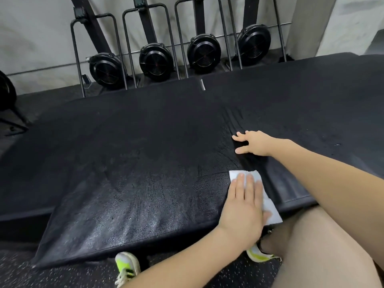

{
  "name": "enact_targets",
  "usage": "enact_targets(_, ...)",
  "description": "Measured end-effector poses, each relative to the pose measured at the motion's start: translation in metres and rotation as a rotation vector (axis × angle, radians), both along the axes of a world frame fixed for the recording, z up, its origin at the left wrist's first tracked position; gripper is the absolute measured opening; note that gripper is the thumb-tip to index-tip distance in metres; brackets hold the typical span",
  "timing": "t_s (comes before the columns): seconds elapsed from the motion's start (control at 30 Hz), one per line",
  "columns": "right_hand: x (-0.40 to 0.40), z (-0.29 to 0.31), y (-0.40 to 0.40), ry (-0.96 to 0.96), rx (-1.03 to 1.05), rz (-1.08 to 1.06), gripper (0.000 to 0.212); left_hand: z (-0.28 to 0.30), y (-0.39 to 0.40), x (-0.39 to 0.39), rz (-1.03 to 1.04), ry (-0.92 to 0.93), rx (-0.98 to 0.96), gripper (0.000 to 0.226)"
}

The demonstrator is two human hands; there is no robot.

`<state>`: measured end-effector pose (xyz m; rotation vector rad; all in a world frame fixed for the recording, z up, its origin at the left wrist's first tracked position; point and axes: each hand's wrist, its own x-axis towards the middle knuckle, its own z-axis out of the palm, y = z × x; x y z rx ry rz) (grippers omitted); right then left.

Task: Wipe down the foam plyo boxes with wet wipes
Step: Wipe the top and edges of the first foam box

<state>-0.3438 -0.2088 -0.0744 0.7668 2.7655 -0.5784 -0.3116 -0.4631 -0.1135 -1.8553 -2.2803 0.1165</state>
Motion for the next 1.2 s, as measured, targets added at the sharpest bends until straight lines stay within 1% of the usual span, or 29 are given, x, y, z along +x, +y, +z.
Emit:
enact_targets(0.07,0.0,-0.002,0.001,-0.003,0.001,-0.01,0.07,-0.002,-0.009,-0.002,-0.009,0.044,-0.011,0.071)
enact_targets(0.17,0.0,-0.001,0.0,-0.001,0.0,-0.007,0.069,-0.008,-0.043,-0.021,-0.013,0.105,0.045,0.07)
enact_targets(0.3,-0.001,0.002,-0.002,-0.003,0.028,0.004,0.069,-0.015,-0.096,-0.054,0.012,0.071,0.056,0.07)
enact_targets(0.4,-0.001,0.003,-0.008,-0.01,0.046,0.01,0.069,-0.014,-0.119,-0.069,0.024,0.105,0.021,0.072)
enact_targets(0.47,-0.002,0.006,-0.012,-0.023,0.064,0.005,0.068,-0.012,-0.115,-0.064,0.05,0.096,0.015,0.072)
enact_targets(0.6,0.0,0.008,-0.019,-0.03,0.081,-0.013,0.067,-0.009,-0.072,-0.037,0.035,0.093,-0.018,0.074)
enact_targets(0.77,0.007,0.002,-0.02,-0.043,0.094,-0.03,0.062,-0.006,-0.015,0.007,0.055,0.037,0.044,0.075)
enact_targets(0.87,0.008,0.003,-0.022,-0.066,0.131,-0.014,0.06,-0.008,-0.012,0.012,0.062,0.059,0.072,0.072)
enact_targets(0.93,0.009,0.003,-0.023,-0.058,0.132,-0.018,0.059,-0.013,-0.026,0.003,0.035,0.099,0.1,0.066)
enact_targets(1.07,0.01,0.003,-0.022,-0.034,0.097,-0.046,0.059,-0.024,-0.074,-0.029,-0.007,0.179,0.141,0.065)
enact_targets(1.2,0.01,0.003,-0.023,-0.038,0.093,-0.052,0.058,-0.023,-0.128,-0.069,-0.005,0.177,0.194,0.065)
